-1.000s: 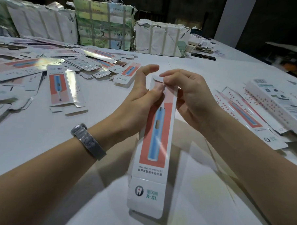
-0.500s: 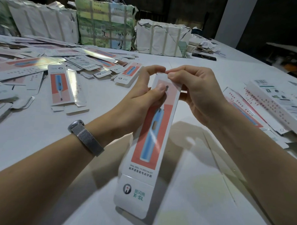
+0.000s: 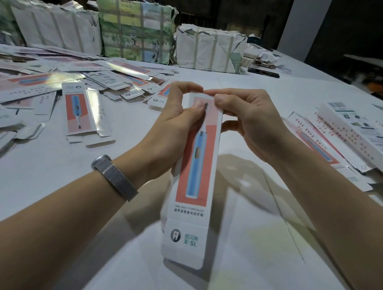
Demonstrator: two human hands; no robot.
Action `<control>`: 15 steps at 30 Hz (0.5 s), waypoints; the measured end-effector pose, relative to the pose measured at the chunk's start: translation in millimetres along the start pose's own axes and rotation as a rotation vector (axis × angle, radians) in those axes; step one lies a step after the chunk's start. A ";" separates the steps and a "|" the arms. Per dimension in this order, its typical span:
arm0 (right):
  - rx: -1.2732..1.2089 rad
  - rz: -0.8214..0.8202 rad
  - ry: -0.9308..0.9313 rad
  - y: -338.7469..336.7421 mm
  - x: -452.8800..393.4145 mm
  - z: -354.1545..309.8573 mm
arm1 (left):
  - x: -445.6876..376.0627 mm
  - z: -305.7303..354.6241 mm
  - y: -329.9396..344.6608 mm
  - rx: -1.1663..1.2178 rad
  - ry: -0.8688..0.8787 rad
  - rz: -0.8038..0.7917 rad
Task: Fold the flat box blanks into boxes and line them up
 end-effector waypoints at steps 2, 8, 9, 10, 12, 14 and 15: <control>0.018 0.004 -0.007 4.1 0.8 0.5 | -1.2 -2.0 0.1 -0.011 -0.003 0.024; 0.314 0.197 -0.128 17.5 3.5 0.1 | -9.7 -6.3 -3.6 -0.065 0.053 0.180; 0.403 0.178 -0.169 19.8 5.3 -1.4 | -11.0 -5.1 -5.3 -0.097 0.078 0.211; 0.482 0.142 -0.185 22.9 7.3 -3.0 | -11.9 -3.3 -7.5 -0.113 0.096 0.234; 0.626 0.069 -0.135 29.6 10.6 -7.4 | -12.1 -1.0 -9.6 -0.086 0.098 0.241; 0.767 0.044 -0.069 32.8 12.4 -11.9 | -11.7 -1.0 -9.2 -0.010 0.054 0.200; 0.821 0.041 -0.046 31.7 13.3 -14.3 | -12.0 -1.8 -8.0 0.023 0.020 0.161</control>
Point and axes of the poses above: each hand's wrist, its own x-axis away from the middle knuckle, its own y-axis out of the palm, z = x × y, the point moved 1 cm from there along -x, towards the middle knuckle, and after that the axes turned 2 degrees about -z, right-handed, at the moved point
